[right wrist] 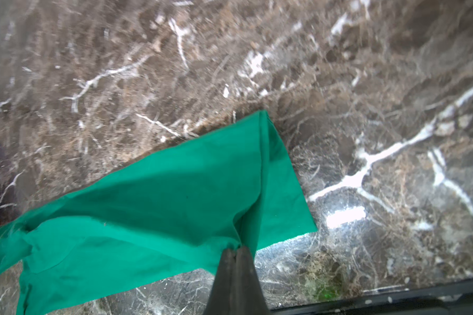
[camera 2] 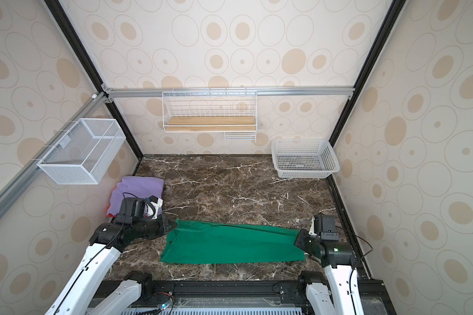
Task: Fold and stack t-shirts
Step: Fold the T-shirt.
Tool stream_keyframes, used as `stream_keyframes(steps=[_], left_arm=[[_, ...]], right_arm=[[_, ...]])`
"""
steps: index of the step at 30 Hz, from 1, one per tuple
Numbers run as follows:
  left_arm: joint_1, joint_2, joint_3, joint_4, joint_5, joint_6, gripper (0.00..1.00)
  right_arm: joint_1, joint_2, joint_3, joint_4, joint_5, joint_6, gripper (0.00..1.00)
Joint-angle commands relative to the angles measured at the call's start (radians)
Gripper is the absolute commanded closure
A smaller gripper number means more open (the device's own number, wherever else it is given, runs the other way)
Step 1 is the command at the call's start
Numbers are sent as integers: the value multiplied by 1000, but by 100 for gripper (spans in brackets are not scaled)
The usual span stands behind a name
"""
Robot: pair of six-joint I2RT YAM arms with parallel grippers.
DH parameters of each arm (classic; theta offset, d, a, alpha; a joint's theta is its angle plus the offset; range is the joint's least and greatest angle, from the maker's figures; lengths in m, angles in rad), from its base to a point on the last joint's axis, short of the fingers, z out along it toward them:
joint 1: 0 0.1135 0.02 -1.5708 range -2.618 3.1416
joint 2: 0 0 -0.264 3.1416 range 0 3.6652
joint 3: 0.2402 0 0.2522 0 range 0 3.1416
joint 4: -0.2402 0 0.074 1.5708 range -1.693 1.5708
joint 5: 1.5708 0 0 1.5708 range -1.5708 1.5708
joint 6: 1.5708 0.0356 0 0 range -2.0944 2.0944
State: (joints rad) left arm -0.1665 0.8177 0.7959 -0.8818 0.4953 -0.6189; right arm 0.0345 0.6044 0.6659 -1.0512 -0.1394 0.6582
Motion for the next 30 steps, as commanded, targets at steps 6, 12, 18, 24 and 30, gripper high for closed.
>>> stream_keyframes(steps=[6, 12, 18, 24, 30], left_arm=[[-8, 40, 17, -239, -68, -12, 54], [-14, 128, 9, -147, -67, -12, 51], [-127, 374, 57, -9, -88, -3, 51], [-160, 581, 160, 69, -77, 11, 51], [-176, 747, 236, 97, -36, 34, 49]], right_arm=[[3, -17, -63, -24, 3, 68, 57], [2, -11, -86, 93, -59, 52, 53], [3, 160, -74, 254, -190, -39, 57], [3, 284, -64, 325, -242, -87, 58], [3, 313, -97, 366, -252, -93, 58]])
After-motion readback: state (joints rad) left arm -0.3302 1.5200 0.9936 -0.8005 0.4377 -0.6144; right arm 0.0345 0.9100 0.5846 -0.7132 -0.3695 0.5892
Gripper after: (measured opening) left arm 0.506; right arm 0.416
